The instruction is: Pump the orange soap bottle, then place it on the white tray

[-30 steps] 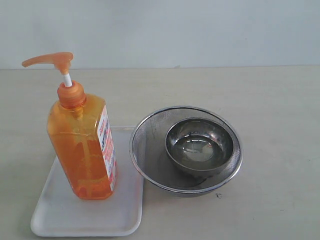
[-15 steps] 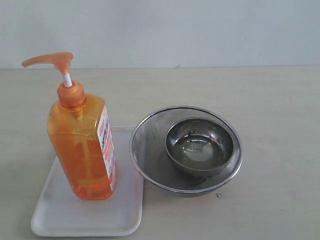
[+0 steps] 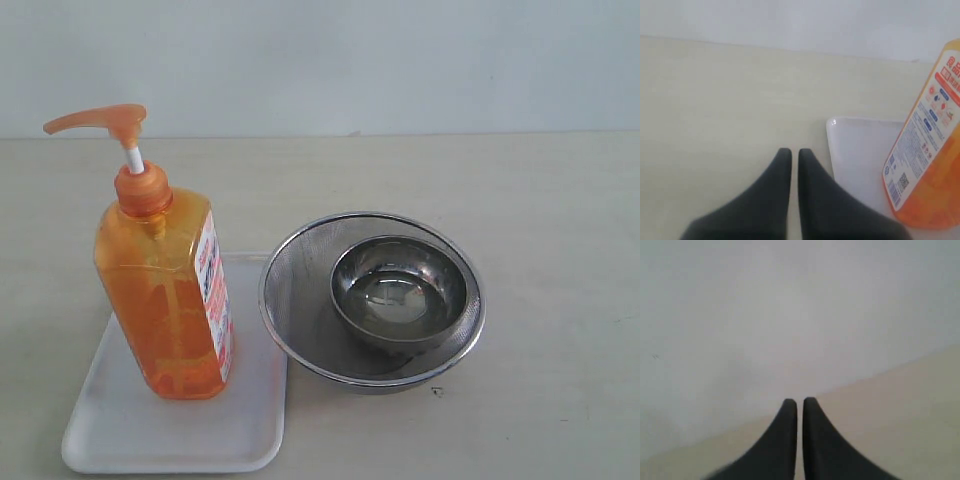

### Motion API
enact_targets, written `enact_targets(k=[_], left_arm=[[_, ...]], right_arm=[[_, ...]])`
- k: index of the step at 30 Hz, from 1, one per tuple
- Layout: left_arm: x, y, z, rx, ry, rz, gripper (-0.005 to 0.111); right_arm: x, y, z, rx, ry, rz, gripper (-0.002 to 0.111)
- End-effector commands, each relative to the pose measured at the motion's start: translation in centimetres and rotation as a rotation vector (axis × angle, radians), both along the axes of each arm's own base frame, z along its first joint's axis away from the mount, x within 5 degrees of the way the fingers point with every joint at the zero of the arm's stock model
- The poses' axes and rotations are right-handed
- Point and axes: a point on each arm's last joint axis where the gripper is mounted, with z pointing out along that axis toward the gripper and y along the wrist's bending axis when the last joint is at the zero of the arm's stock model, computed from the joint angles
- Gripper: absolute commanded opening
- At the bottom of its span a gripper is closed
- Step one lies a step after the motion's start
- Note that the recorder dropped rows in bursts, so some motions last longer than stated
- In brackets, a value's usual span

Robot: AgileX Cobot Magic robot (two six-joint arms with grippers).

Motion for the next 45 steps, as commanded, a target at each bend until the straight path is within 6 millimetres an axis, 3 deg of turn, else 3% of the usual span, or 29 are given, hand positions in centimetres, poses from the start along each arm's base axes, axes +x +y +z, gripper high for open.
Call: enact_targets(k=[1,6,16,45], left_arm=[[0.0,0.0,-0.1,0.013,-0.001,0.001,0.005],[0.0,0.0,-0.1,0.013,-0.001,0.001,0.005],[0.0,0.0,-0.1,0.013,-0.001,0.001,0.005],[0.0,0.0,-0.1,0.013,-0.001,0.001,0.005]], right_arm=[[0.0,0.0,-1.9,-0.174,0.172,-0.001,0.0],[-0.3,-0.1,-3.5,-0.32,0.338,0.018,0.0],[-0.3,-0.1,-3.4,-0.468,0.315,0.028,0.0],[-0.3,-0.3,-3.5,-0.451,0.335,-0.019,0.0]])
